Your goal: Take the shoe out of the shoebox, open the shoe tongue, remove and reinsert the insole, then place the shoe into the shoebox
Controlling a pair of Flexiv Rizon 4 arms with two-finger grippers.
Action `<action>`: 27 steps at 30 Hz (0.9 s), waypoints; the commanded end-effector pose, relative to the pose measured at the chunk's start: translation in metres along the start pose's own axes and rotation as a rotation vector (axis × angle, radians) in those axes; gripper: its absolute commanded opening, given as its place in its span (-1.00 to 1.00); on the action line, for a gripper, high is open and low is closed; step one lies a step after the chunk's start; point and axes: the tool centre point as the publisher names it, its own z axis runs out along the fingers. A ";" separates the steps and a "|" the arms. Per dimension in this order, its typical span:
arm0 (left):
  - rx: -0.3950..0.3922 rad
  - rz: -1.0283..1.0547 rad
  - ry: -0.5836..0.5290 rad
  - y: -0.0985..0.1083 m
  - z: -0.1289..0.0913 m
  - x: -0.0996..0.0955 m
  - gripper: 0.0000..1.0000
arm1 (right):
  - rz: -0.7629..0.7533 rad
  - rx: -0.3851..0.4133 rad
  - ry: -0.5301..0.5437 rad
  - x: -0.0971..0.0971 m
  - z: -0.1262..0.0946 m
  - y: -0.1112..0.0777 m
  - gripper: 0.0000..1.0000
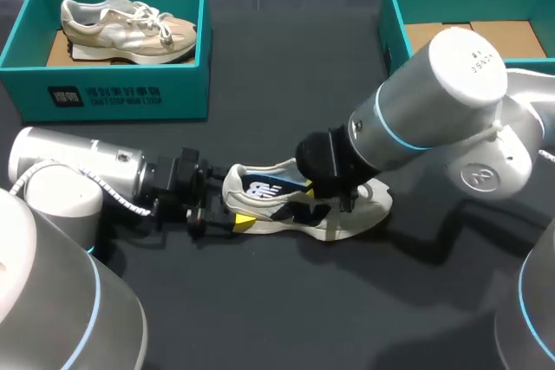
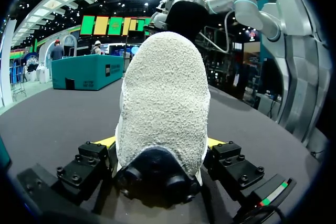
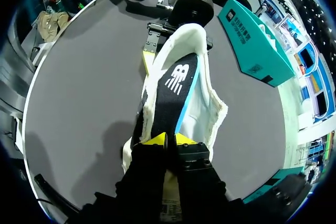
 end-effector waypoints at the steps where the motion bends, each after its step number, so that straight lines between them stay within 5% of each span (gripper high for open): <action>1: -0.001 -0.001 -0.001 0.004 0.000 -0.002 -1.00 | -0.014 -0.110 -0.003 0.000 -0.011 -0.012 -1.00; 27: -0.001 -0.001 -0.001 0.004 0.000 -0.002 -1.00 | -0.227 -0.351 -0.017 -0.019 -0.019 -0.015 -1.00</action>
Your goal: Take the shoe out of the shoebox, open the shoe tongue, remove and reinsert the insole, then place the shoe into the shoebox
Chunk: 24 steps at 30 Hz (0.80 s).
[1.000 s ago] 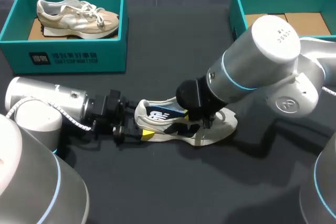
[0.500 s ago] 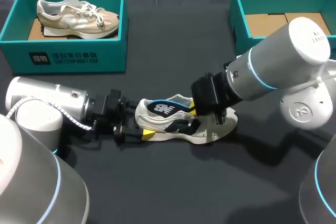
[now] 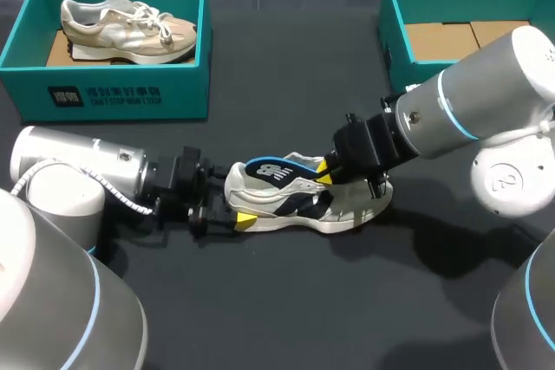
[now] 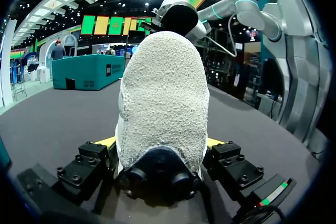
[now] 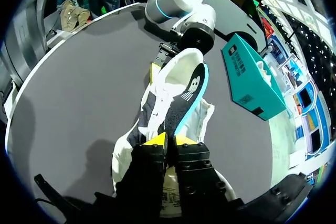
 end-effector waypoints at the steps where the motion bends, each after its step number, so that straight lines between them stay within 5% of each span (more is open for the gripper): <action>1: 0.000 0.001 0.002 0.004 -0.002 0.001 -1.00 | -0.025 -0.107 -0.006 0.001 -0.002 -0.007 -1.00; 8: 0.000 0.001 0.002 0.004 -0.002 0.001 -1.00 | -0.073 -0.100 0.061 -0.008 0.002 0.005 -1.00; 24: 0.000 0.001 0.002 0.004 -0.002 0.001 -1.00 | -0.053 0.132 0.277 -0.033 0.011 0.045 -1.00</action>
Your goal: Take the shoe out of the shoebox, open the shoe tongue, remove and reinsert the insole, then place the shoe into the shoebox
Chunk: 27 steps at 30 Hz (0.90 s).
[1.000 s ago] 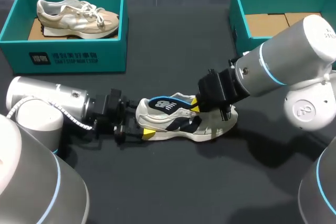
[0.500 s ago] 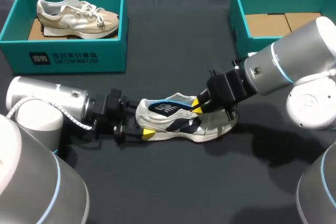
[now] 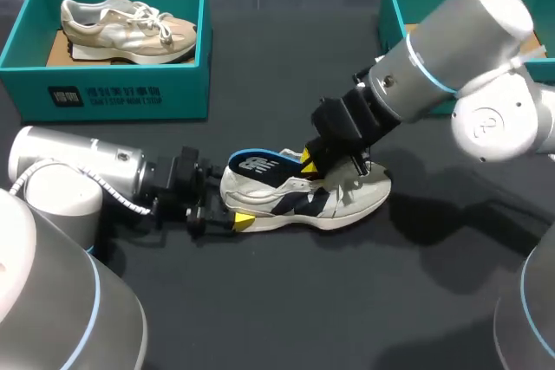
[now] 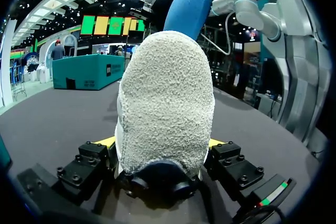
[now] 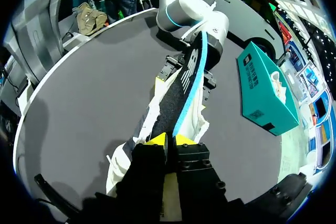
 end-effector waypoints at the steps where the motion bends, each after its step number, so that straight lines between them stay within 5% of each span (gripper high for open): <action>1: -0.001 0.000 0.001 0.003 0.001 0.001 -1.00 | 0.008 0.135 0.112 -0.015 0.006 0.013 -1.00; 9: -0.001 0.000 0.001 0.003 0.001 0.001 -1.00 | 0.052 0.168 0.184 -0.016 0.011 0.016 -0.99; 14: -0.001 0.000 0.001 0.003 0.001 0.001 -1.00 | 0.094 0.166 0.196 -0.012 0.012 0.015 -0.13; 27: -0.001 0.000 0.001 0.003 0.001 0.001 -1.00 | 0.272 0.200 0.214 -0.004 0.004 0.021 -0.04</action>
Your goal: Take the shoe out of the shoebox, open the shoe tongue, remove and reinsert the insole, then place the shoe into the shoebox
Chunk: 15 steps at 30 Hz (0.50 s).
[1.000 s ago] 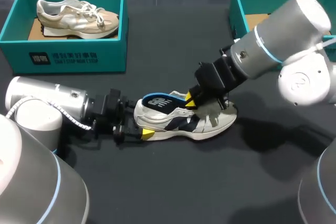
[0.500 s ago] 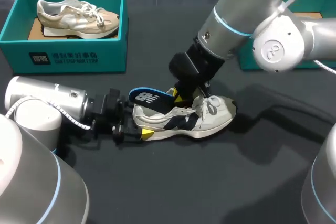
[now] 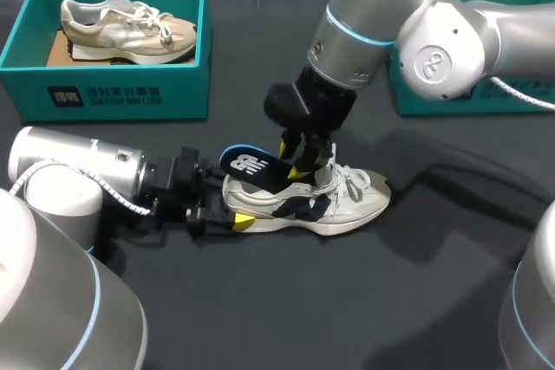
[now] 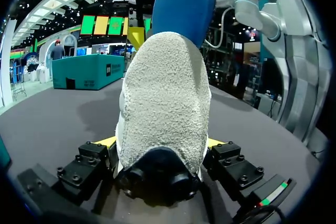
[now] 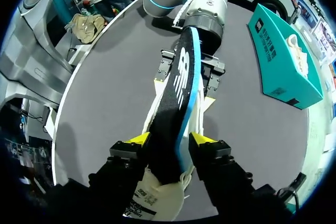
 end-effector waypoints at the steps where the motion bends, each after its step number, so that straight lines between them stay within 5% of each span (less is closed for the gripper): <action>1: -0.001 -0.001 0.000 0.003 0.001 0.000 -1.00 | 0.032 -0.001 0.000 0.002 -0.004 0.001 -0.04; 6: -0.001 -0.001 0.000 0.003 0.001 0.000 -1.00 | 0.090 -0.020 0.010 -0.001 -0.005 0.006 -0.01; 9: -0.001 -0.001 0.000 0.003 0.001 0.000 -1.00 | 0.122 -0.020 0.018 -0.004 -0.004 0.009 0.43; 13: -0.001 -0.001 0.000 0.003 0.001 0.000 -1.00 | 0.143 -0.026 -0.001 -0.005 -0.006 0.014 0.43; 15: -0.001 -0.001 0.000 0.003 0.001 0.000 -1.00 | 0.134 0.001 -0.012 -0.007 -0.007 0.019 1.00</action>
